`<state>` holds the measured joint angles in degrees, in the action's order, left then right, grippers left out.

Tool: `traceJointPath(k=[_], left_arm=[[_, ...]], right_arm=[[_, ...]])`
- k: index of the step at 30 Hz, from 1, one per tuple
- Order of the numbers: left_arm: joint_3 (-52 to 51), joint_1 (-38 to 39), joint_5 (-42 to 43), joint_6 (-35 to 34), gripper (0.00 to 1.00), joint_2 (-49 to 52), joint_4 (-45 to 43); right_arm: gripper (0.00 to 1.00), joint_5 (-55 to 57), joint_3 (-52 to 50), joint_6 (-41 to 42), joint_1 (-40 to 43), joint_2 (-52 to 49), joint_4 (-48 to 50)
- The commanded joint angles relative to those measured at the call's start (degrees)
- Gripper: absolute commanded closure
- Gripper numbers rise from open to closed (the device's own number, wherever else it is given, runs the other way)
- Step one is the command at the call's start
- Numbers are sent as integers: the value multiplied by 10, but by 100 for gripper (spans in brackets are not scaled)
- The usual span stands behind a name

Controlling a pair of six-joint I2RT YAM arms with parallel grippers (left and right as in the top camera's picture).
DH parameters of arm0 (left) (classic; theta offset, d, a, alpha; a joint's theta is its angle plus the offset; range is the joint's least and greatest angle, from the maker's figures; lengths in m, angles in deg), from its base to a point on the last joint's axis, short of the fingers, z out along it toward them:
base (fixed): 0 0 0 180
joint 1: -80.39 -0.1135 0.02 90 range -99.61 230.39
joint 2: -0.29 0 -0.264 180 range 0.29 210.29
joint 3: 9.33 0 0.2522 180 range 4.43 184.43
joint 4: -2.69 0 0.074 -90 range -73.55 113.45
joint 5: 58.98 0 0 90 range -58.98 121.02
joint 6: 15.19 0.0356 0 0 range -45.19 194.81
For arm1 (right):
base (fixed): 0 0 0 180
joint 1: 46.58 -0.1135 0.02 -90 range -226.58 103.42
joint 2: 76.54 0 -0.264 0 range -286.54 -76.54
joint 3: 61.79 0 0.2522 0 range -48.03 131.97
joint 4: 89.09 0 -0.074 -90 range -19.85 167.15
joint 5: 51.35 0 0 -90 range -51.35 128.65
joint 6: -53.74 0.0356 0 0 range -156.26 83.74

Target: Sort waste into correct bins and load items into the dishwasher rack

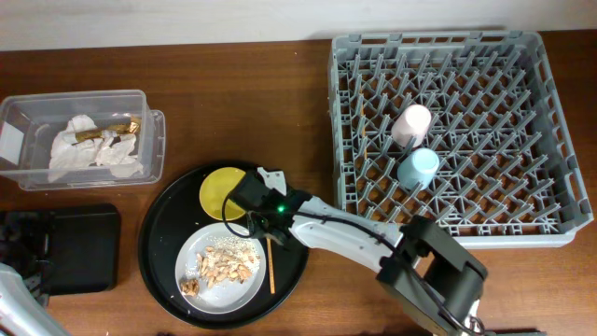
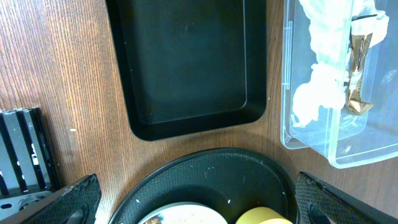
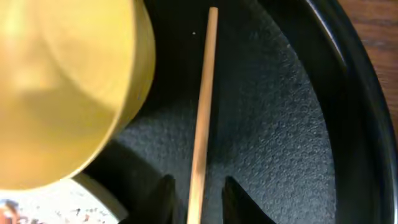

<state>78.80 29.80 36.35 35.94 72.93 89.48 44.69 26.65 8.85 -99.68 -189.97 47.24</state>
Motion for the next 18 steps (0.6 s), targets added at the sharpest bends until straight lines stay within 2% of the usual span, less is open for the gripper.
traceJointPath(k=[1,8,9,10,13,15,16,18], left_arm=[[2,0,-3,-6,1,-2,-1],[2,0,-3,-6,1,-2,-1],[2,0,-3,-6,1,-2,-1],[2,0,-3,-6,1,-2,-1],[2,0,-3,-6,1,-2,-1],[2,1,-3,-6,1,-2,-1],[2,0,-3,-6,1,-2,-1],[2,0,-3,-6,1,-2,-1]], right_arm=[[77,33,-6,5,-12,-16,9],[79,67,-6,9,-24,-49,15],[89,67,-6,9,-24,-49,15],[93,67,-5,9,-24,-48,14],[96,78,50,-12,-5,7,-57],[96,94,114,-65,55,63,-140],[96,83,160,-131,114,97,-191],[96,38,202,-263,231,131,-217]])
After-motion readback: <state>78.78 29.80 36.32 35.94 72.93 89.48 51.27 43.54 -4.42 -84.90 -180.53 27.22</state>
